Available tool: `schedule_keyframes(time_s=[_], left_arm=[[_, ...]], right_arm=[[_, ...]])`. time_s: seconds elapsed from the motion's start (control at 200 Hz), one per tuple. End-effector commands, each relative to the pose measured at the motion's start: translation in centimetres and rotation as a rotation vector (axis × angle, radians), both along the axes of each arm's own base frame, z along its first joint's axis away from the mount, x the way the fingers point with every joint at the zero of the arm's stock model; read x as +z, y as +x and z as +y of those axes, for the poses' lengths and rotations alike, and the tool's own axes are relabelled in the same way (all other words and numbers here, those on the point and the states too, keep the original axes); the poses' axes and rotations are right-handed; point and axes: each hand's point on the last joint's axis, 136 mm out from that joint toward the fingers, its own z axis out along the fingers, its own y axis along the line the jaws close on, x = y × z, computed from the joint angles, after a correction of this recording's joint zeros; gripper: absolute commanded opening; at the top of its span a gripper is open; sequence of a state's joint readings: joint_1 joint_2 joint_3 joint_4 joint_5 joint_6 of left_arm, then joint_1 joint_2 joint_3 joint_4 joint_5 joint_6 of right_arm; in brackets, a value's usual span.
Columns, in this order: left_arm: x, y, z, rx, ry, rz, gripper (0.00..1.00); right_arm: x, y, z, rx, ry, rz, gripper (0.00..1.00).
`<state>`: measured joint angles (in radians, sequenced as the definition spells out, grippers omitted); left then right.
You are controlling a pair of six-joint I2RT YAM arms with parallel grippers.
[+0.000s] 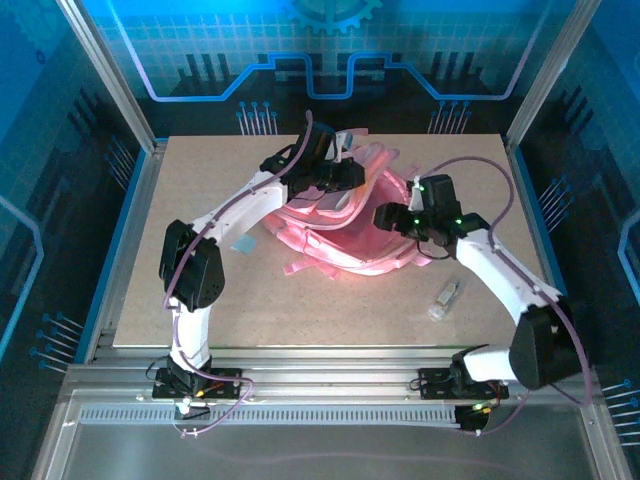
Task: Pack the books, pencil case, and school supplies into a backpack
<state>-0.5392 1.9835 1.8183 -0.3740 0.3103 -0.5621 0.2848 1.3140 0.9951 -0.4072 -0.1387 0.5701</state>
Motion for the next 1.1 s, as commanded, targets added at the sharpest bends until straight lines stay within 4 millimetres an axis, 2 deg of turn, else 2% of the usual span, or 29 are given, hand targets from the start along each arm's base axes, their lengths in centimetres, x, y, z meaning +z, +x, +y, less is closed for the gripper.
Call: schedule_keyframes(time_s=[0.0, 0.07, 0.15, 0.25, 0.41, 0.59, 0.79, 0.97, 1.035, 1.095], left_arm=[[3.5, 0.5, 0.6, 0.052, -0.065, -0.085, 0.5], [3.2, 0.5, 2.4, 0.112, -0.066, -0.083, 0.61], [1.9, 0.4, 5.3, 0.201, -0.084, -0.065, 0.68], [0.0, -0.4, 9.2, 0.3, -0.09, -0.033, 0.69], [-4.6, -2.0, 15.2, 0.469, -0.066, 0.046, 0.7], [-9.1, -2.7, 19.8, 0.612, -0.054, 0.13, 0.7], [-12.5, -1.6, 20.9, 0.687, -0.062, 0.202, 0.69], [-14.6, 1.1, 20.6, 0.74, -0.102, 0.226, 0.62], [-14.9, 1.8, 20.0, 0.728, -0.126, 0.234, 0.48], [-14.6, 2.2, 19.6, 0.723, -0.16, 0.224, 0.21]], right_arm=[[0.7, -2.5, -3.2, -0.038, -0.155, 0.011, 0.77], [2.1, -3.0, -2.6, -0.032, -0.112, -0.028, 0.77], [3.1, -3.4, -1.2, -0.02, -0.054, -0.062, 0.77], [3.2, -3.5, 0.7, -0.014, -0.011, -0.073, 0.77], [2.2, -3.4, 4.3, 0.008, 0.006, -0.066, 0.76], [1.5, -3.2, 8.2, 0.012, 0.015, -0.061, 0.73], [0.3, -3.0, 10.9, 0.015, -0.002, -0.027, 0.7], [-0.3, -3.6, 13.1, 0.079, -0.014, 0.001, 0.69], [-0.6, -3.9, 14.3, 0.104, 0.006, 0.016, 0.68], [-0.9, -4.3, 15.3, 0.114, 0.012, 0.029, 0.68]])
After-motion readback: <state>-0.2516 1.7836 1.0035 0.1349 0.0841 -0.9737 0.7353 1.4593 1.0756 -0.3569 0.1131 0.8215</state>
